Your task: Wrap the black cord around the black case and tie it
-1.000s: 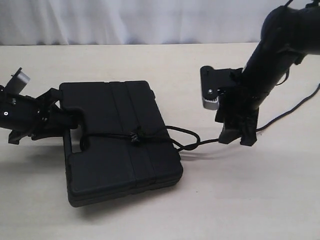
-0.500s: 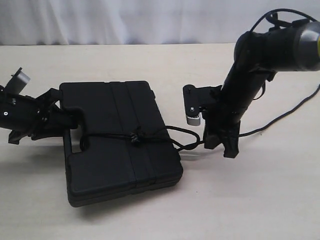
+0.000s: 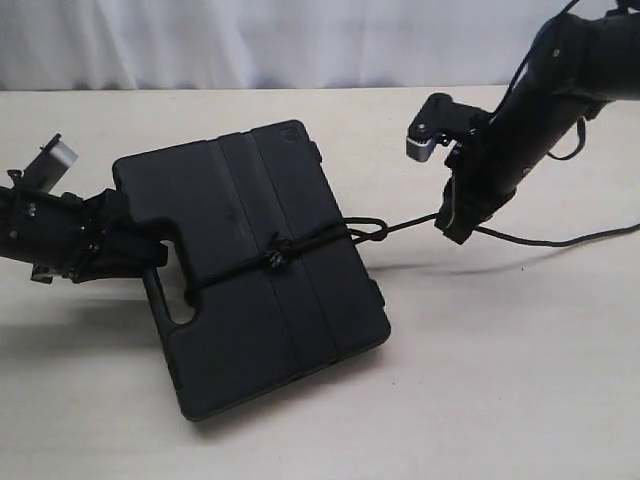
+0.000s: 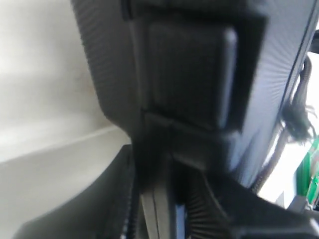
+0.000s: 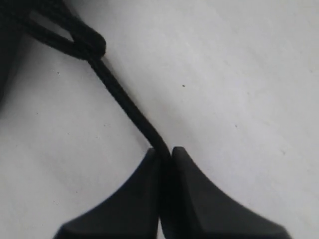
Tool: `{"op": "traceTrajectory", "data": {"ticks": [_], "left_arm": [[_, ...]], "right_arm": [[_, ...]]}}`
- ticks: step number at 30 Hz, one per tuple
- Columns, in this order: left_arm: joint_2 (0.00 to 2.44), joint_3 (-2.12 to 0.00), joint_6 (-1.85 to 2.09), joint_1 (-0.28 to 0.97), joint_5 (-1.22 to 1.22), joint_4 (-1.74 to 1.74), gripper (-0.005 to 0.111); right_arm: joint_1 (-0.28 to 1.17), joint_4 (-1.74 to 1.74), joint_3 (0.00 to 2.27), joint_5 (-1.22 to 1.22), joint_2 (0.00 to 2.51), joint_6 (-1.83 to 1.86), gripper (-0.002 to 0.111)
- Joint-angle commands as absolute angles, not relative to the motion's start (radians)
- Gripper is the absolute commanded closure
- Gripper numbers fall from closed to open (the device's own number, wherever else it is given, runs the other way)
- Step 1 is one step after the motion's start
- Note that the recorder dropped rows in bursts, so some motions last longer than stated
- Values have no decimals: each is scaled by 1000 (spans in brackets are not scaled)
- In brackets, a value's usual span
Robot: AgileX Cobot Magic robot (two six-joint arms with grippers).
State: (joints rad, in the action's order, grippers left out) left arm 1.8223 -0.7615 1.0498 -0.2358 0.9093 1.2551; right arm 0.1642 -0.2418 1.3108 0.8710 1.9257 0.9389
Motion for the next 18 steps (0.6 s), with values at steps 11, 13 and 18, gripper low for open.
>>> {"op": "traceTrajectory", "data": {"ticks": [11,13,18], "left_arm": [[1808,-772,1201,-215,677,1405,95],[1814,-780,1204,-179,619,1405,84],[1855,-856,1163,-115,538,1424,67]], "right_arm": [[72,-558,1320,816,2004,621,104],[72,-565,1320,816,2014,577,104],[72,-565,1320,839,2019,553,104]]}}
